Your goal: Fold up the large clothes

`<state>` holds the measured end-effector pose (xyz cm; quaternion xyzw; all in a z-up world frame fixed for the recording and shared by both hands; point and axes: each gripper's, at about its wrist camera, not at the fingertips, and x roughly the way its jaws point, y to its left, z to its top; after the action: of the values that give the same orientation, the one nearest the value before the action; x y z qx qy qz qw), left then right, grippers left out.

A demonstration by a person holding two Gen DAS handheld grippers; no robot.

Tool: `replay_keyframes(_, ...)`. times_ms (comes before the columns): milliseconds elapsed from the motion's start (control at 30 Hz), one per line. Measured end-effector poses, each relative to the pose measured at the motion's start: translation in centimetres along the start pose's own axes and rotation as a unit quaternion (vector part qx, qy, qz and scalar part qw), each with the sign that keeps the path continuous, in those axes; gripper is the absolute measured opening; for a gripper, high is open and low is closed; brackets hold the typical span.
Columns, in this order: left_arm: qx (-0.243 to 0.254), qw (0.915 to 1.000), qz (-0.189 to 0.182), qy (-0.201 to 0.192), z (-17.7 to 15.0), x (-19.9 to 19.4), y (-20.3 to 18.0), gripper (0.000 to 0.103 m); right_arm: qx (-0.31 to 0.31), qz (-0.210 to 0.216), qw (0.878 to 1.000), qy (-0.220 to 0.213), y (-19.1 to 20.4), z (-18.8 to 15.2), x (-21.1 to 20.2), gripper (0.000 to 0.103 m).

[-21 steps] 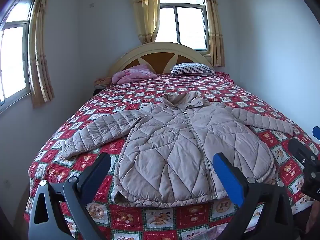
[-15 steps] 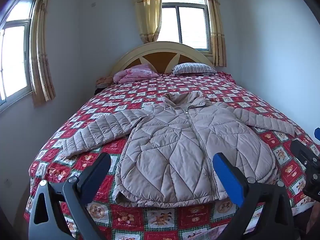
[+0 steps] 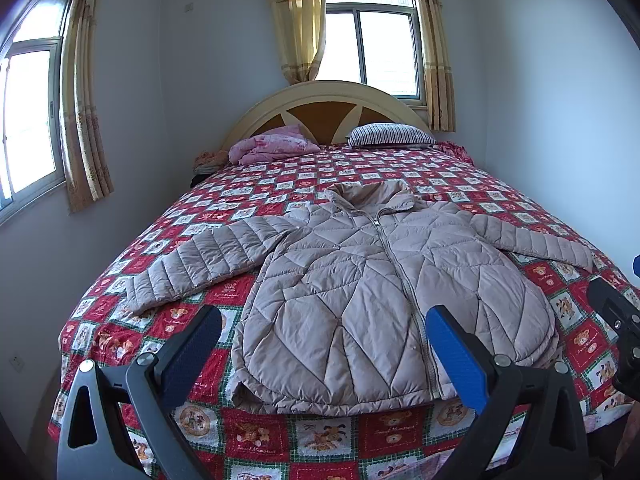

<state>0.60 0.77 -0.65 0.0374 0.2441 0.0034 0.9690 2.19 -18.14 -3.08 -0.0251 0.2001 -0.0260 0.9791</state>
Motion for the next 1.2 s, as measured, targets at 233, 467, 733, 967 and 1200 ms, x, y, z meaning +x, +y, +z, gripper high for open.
replay_keyframes(233,0.0,1.0,0.001,0.001,-0.12,0.19,0.05,0.102,-0.001,-0.001,1.0,0.0,0.05,-0.06,0.06,0.103)
replay_keyframes(467,-0.001,1.0,0.003,0.002,-0.34,0.47,0.16,0.102,-0.001,0.001,1.0,0.0,0.11,-0.1,0.19,0.103)
replay_keyframes(733,-0.001,1.0,0.003,0.003,-0.33,0.71,0.15,0.102,-0.001,-0.001,1.0,-0.001,0.22,-0.11,0.24,0.103)
replay_keyframes(967,-0.002,1.0,0.003,0.003,-0.31,0.74,0.2,0.102,-0.001,0.0,1.0,-0.001,0.13,-0.13,0.14,0.103)
replay_keyframes(1200,-0.003,1.0,0.004,0.002,-0.21,0.8,0.23,0.102,-0.002,0.002,1.0,-0.001,0.15,-0.15,0.19,0.103)
